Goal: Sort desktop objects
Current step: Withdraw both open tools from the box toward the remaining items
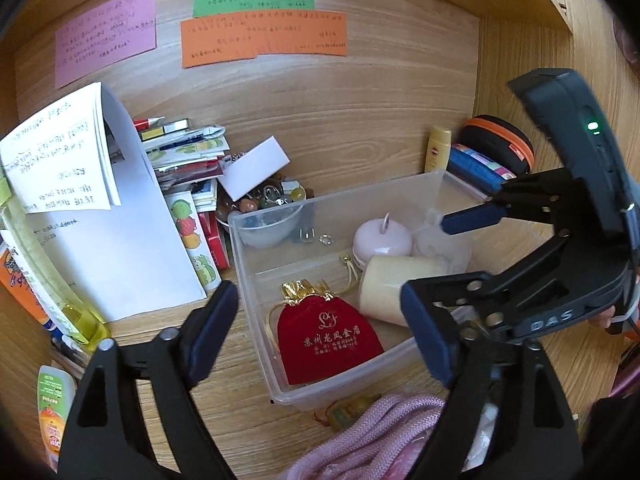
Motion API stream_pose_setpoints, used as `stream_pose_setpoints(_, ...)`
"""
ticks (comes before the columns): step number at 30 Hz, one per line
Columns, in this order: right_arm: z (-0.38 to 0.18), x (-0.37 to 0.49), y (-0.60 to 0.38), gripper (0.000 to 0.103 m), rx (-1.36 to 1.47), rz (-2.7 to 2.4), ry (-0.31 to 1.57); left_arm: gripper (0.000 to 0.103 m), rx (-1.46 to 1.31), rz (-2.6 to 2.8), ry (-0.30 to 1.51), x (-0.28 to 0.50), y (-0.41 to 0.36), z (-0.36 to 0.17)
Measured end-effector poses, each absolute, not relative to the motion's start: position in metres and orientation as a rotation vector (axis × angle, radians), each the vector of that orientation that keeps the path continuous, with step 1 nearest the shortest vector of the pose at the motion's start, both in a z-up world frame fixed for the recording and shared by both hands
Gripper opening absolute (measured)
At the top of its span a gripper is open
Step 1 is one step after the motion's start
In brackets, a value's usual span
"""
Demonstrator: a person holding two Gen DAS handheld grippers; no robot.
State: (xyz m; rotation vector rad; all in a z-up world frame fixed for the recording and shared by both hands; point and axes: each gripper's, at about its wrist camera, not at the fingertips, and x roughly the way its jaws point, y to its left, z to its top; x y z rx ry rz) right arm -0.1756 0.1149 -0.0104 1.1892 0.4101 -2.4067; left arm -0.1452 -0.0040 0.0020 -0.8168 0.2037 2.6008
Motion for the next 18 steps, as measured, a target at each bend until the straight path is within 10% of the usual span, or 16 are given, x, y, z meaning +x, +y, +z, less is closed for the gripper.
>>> stream_pose_setpoints(18, 0.022, -0.12, 0.193, 0.083, 1.052, -2.608, 0.253, 0.1, -0.752, 2.714, 0.162, -0.112, -0.023, 0.027)
